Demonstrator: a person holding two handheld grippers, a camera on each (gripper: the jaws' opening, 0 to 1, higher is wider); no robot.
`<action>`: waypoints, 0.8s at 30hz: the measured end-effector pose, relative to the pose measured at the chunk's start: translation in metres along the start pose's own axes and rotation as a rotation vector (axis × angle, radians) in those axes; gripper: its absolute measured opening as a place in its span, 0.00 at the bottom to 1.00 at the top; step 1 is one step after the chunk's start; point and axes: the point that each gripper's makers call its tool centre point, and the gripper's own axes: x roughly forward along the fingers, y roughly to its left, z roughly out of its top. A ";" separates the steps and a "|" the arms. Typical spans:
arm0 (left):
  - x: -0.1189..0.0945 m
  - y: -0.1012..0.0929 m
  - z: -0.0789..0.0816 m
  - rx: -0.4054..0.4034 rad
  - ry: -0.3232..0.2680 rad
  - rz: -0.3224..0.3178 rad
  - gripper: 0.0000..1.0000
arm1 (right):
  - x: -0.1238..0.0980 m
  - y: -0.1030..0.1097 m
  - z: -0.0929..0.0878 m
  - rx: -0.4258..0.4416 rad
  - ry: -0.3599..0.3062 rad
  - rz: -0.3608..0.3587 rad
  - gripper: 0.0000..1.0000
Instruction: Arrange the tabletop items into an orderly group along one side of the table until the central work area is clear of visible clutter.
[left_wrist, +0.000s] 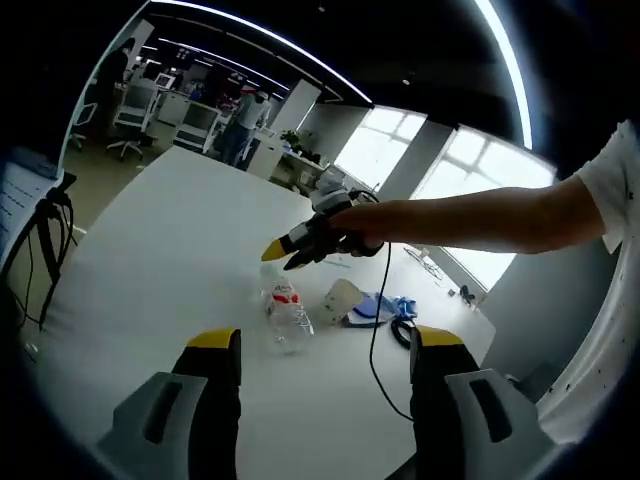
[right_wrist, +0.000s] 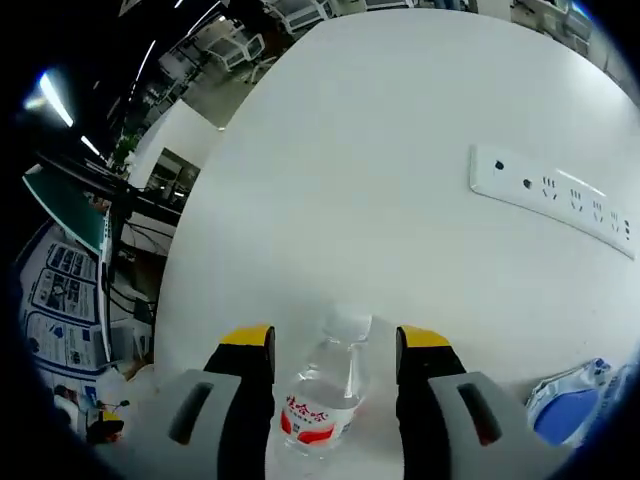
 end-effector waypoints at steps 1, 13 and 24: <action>0.000 0.001 0.000 -0.005 -0.003 0.001 0.69 | 0.002 0.002 -0.002 0.004 0.003 -0.004 0.46; -0.003 0.009 -0.008 -0.044 -0.028 0.011 0.69 | 0.016 0.001 -0.010 0.010 0.083 -0.081 0.44; -0.004 0.014 -0.012 -0.062 -0.042 0.018 0.69 | 0.027 -0.011 -0.014 0.024 0.128 -0.122 0.39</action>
